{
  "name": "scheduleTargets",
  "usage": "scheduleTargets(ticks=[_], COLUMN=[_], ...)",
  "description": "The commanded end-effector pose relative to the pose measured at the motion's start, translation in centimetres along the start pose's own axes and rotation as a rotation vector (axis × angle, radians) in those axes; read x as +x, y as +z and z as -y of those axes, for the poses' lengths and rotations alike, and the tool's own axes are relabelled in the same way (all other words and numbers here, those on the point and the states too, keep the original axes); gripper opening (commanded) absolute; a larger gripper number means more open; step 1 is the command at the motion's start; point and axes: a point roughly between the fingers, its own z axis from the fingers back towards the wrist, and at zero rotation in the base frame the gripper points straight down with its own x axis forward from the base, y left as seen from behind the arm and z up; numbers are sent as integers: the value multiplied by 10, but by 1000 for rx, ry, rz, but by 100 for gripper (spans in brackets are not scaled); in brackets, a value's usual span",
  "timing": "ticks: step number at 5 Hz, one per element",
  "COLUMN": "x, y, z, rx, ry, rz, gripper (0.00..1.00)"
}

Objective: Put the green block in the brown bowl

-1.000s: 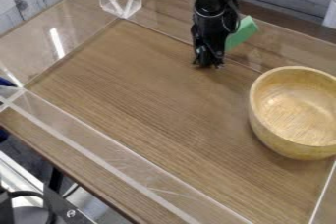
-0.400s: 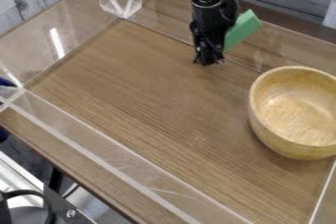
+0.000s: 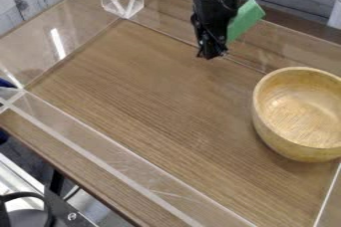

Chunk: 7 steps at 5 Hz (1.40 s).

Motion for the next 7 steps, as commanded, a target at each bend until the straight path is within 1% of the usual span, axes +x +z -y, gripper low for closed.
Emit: scheduleTargets(ticks=[1,2,4,5,6,7], x=[11,10,7,14,23,37], y=[12,8,3,13,30,44], z=[-17,-18,-19,-13,-6,12], rx=[23,-13,-78,-76,-82,-102], ry=[44,-1,-67,-86,-92,-129], rz=[52,84,139,143,159,178], gripper=[0,0,0,0,0,0])
